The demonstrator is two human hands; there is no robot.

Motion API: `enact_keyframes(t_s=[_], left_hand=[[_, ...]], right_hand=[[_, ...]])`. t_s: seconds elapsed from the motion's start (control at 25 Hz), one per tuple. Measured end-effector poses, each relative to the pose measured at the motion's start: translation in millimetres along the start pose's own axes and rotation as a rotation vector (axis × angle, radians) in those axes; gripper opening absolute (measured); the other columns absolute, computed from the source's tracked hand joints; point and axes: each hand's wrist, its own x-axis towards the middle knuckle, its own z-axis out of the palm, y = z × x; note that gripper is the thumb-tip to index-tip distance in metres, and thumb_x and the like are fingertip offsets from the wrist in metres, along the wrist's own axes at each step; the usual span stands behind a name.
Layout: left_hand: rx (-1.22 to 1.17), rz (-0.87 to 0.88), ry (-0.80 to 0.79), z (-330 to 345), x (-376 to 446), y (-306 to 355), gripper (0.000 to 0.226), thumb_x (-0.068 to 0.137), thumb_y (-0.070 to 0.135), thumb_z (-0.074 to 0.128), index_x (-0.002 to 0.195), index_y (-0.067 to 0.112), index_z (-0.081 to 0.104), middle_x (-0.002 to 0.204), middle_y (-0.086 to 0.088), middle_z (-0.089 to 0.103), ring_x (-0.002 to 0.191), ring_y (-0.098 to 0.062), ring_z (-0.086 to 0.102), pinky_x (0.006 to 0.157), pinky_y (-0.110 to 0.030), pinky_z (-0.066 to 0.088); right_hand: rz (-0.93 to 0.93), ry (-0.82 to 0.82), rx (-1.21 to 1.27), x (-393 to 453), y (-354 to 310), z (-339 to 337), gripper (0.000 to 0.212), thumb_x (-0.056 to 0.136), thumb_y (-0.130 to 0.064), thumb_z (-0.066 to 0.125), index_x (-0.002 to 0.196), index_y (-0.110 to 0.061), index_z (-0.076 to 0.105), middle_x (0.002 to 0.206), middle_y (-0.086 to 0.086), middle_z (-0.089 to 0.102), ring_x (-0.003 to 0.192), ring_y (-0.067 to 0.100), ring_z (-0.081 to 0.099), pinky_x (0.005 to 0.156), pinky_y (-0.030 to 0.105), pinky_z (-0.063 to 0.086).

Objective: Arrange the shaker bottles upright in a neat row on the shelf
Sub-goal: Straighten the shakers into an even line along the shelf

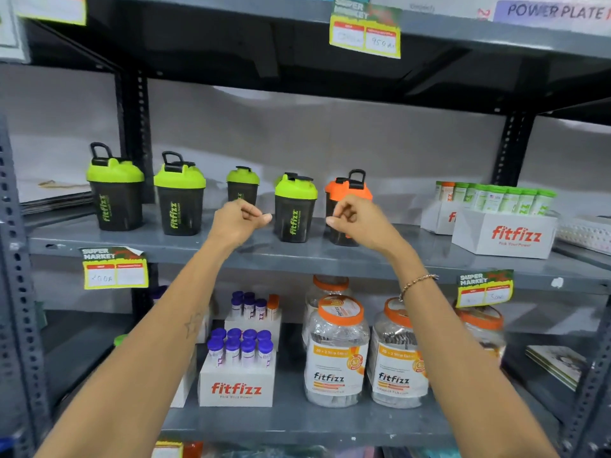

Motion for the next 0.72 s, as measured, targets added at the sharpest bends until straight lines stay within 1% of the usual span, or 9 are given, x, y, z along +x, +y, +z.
enact_keyframes(t_s=[0.16,0.24,0.36,0.44,0.52,0.56,0.6,0.68,0.72], left_hand=[[-0.027,0.023,0.085,-64.1,1.2,-21.8,0.017,0.079,0.022,0.078,0.068,0.023,0.064,0.067,0.007,0.062,0.071,-0.012,0.058,0.084,-0.042,0.057],[-0.036,0.034,0.092,-107.7,5.4,-38.8,0.018,0.078,0.019,0.077,0.067,0.024,0.064,0.066,0.004,0.063,0.071,-0.015,0.06,0.083,-0.044,0.057],[-0.009,0.068,0.107,-166.3,15.2,-65.6,0.015,0.079,0.019,0.077,0.07,0.02,0.065,0.069,-0.002,0.065,0.071,-0.02,0.06,0.084,-0.044,0.056],[-0.069,0.074,0.222,-206.4,22.2,-84.0,0.013,0.079,0.016,0.076,0.081,0.013,0.063,0.074,-0.003,0.063,0.07,-0.019,0.059,0.081,-0.041,0.053],[-0.132,0.046,0.289,-236.5,31.4,-100.3,0.028,0.078,0.01,0.077,0.098,0.008,0.058,0.086,-0.005,0.062,0.078,-0.019,0.06,0.083,-0.038,0.051],[-0.12,0.011,0.264,-246.9,35.8,-106.7,0.038,0.077,0.008,0.077,0.108,0.005,0.054,0.099,-0.009,0.062,0.09,-0.022,0.061,0.088,-0.037,0.049],[-0.108,-0.033,0.198,-251.0,39.2,-111.5,0.052,0.078,0.004,0.076,0.121,0.001,0.048,0.116,-0.014,0.059,0.105,-0.026,0.058,0.094,-0.037,0.047],[-0.104,-0.102,-0.002,-249.9,45.1,-120.5,0.069,0.077,-0.007,0.072,0.135,-0.005,0.035,0.135,-0.017,0.048,0.125,-0.028,0.048,0.103,-0.034,0.04],[-0.047,-0.116,-0.1,-248.8,47.9,-125.6,0.069,0.077,-0.009,0.071,0.136,-0.004,0.036,0.136,-0.015,0.049,0.128,-0.027,0.047,0.105,-0.033,0.038]], right_hand=[[-0.097,-0.095,0.147,17.2,-68.0,77.9,0.014,0.084,-0.013,0.071,0.08,-0.017,0.057,0.071,-0.001,0.058,0.062,0.009,0.05,0.063,0.024,0.045],[-0.072,-0.119,0.201,30.4,-93.5,116.3,0.014,0.084,-0.015,0.07,0.079,-0.019,0.058,0.069,-0.002,0.059,0.061,0.009,0.054,0.064,0.027,0.05],[-0.011,-0.094,0.315,52.7,-117.6,159.6,0.011,0.086,-0.016,0.07,0.088,-0.016,0.059,0.076,-0.001,0.059,0.07,0.011,0.057,0.067,0.024,0.053],[0.084,-0.058,0.352,70.4,-128.9,185.7,0.026,0.084,-0.02,0.072,0.104,-0.013,0.057,0.089,-0.002,0.056,0.088,0.015,0.057,0.082,0.029,0.053],[0.2,-0.108,0.298,83.2,-133.8,203.2,0.06,0.081,-0.027,0.075,0.129,-0.008,0.045,0.108,-0.001,0.053,0.106,0.016,0.052,0.096,0.032,0.047],[0.239,-0.155,0.245,87.7,-135.2,210.8,0.072,0.08,-0.029,0.076,0.136,-0.005,0.037,0.117,0.0,0.051,0.111,0.016,0.051,0.099,0.031,0.044],[0.264,-0.196,0.195,90.2,-135.1,216.4,0.077,0.078,-0.028,0.078,0.137,-0.003,0.035,0.123,0.0,0.051,0.115,0.017,0.05,0.101,0.031,0.043],[0.286,-0.245,0.206,93.4,-137.4,224.2,0.058,0.077,-0.021,0.079,0.125,-0.007,0.048,0.12,0.0,0.059,0.114,0.019,0.056,0.099,0.03,0.047],[0.294,-0.258,0.252,93.9,-138.4,227.3,0.042,0.078,-0.014,0.078,0.114,-0.012,0.056,0.11,-0.002,0.065,0.11,0.017,0.06,0.094,0.025,0.05]])
